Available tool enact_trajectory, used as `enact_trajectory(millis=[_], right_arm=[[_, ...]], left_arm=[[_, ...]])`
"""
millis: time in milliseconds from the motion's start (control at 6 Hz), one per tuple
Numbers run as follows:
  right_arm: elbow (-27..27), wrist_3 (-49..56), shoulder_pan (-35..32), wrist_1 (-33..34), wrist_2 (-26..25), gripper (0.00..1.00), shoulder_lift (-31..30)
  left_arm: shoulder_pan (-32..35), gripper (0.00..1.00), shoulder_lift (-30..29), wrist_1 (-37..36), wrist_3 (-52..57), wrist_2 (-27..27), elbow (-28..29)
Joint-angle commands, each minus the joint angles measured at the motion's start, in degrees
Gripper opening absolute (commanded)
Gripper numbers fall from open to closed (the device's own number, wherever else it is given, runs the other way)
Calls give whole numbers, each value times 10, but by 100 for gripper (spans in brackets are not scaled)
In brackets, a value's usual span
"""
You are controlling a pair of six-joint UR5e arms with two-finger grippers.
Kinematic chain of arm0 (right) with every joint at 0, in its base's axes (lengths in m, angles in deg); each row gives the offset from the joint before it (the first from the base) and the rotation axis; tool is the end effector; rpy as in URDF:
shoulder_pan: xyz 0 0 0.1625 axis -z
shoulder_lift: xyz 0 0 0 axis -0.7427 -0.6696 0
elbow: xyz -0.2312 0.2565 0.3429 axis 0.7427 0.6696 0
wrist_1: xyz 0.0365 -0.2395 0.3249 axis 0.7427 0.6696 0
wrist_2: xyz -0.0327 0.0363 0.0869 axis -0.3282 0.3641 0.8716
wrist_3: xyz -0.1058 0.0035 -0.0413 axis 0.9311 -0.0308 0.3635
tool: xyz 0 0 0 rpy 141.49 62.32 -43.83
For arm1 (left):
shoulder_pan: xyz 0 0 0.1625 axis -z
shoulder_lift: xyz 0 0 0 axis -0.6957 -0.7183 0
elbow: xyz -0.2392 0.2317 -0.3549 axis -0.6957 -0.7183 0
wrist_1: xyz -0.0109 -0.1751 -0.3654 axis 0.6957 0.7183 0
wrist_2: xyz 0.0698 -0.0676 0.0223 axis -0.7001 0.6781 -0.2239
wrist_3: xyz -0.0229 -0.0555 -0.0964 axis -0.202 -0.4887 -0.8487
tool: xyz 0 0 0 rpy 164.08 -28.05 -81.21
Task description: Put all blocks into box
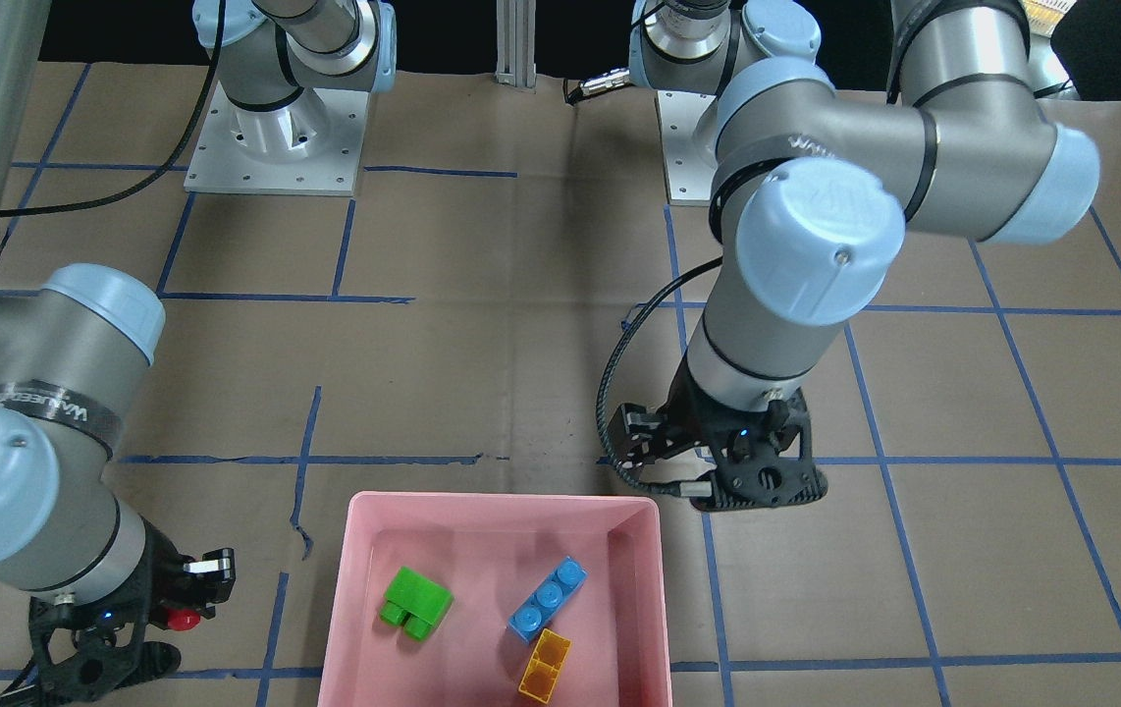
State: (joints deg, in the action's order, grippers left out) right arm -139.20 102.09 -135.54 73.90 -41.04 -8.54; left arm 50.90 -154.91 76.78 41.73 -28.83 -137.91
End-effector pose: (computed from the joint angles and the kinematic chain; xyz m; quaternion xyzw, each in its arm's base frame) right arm 0.1025 -0.7811 0.3881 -0.1070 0.9936 -0.0349 0.0044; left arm -0.1895 -0.6242 0.4809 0.0484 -0.9984 0.0281 0.0093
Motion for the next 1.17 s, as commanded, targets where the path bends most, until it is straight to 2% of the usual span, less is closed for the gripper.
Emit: enact_trajectory(millis=[0,333,667,833,1000], right_arm=[[71,-118,-54,-60,34,9,9],[71,-265,-136,-29,34,9,36],[66,-294,-158,20,33,10,91],[60,-294,-157,22,32,34,104],[52,-289,-155,21,27,99,104]], left_arm=[[-28,99,78,52,41,-1,-11],[-45,99,112,70,52,3,-12],[-50,99,122,113,53,0,-12],[-51,99,125,113,54,4,-12],[-52,99,126,120,54,3,-12]])
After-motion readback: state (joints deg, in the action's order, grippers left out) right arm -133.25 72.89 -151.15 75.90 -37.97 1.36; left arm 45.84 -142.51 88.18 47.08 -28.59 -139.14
